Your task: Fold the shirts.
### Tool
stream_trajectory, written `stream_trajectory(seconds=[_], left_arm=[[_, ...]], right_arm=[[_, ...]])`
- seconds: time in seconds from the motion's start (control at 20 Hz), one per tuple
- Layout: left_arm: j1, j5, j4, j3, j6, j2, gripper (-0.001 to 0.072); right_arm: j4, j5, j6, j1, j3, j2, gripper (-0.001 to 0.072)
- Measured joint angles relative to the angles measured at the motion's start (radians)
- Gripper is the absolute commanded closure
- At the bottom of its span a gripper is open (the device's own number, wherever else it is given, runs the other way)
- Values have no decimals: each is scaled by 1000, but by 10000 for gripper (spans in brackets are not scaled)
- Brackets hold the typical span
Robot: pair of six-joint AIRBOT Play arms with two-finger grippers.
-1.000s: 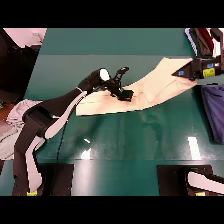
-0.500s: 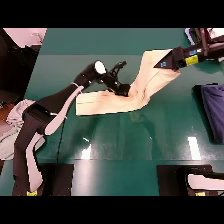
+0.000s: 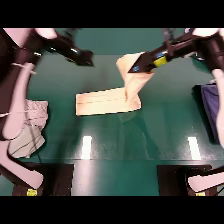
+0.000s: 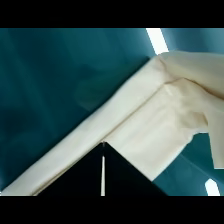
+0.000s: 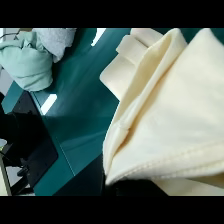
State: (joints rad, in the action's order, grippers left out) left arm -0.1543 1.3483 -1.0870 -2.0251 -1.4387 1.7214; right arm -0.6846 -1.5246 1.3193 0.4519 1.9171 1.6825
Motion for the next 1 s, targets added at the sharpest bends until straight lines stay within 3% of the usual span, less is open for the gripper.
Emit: stream_trajectory(seconds=[0.05, 0.1, 0.2, 0.25, 0.45, 0.85, 0.95, 1.0], left_arm=[[41, 10, -22, 0, 0, -47, 686], [77, 17, -37, -1, 0, -89, 685], [143, 28, -60, -2, 0, -163, 685], [174, 31, -68, -2, 0, -195, 685], [238, 65, -84, -2, 0, -262, 685], [262, 103, -81, 11, 5, -285, 685], [264, 103, -71, 26, 6, -285, 685], [264, 103, -64, 34, 6, -284, 685]], right_arm=[[0, 19, -1, 42, 22, 34, 687], [0, 43, -6, 84, 43, 69, 613], [3, 109, -18, 173, 86, 146, 232], [5, 155, -25, 217, 103, 184, 154], [4, 286, -50, 314, 115, 256, 165], [-179, 210, -25, 82, -151, 97, 160], [-213, 200, -11, -18, -263, 48, -2], [-219, 200, -8, -65, -318, 30, 1]])
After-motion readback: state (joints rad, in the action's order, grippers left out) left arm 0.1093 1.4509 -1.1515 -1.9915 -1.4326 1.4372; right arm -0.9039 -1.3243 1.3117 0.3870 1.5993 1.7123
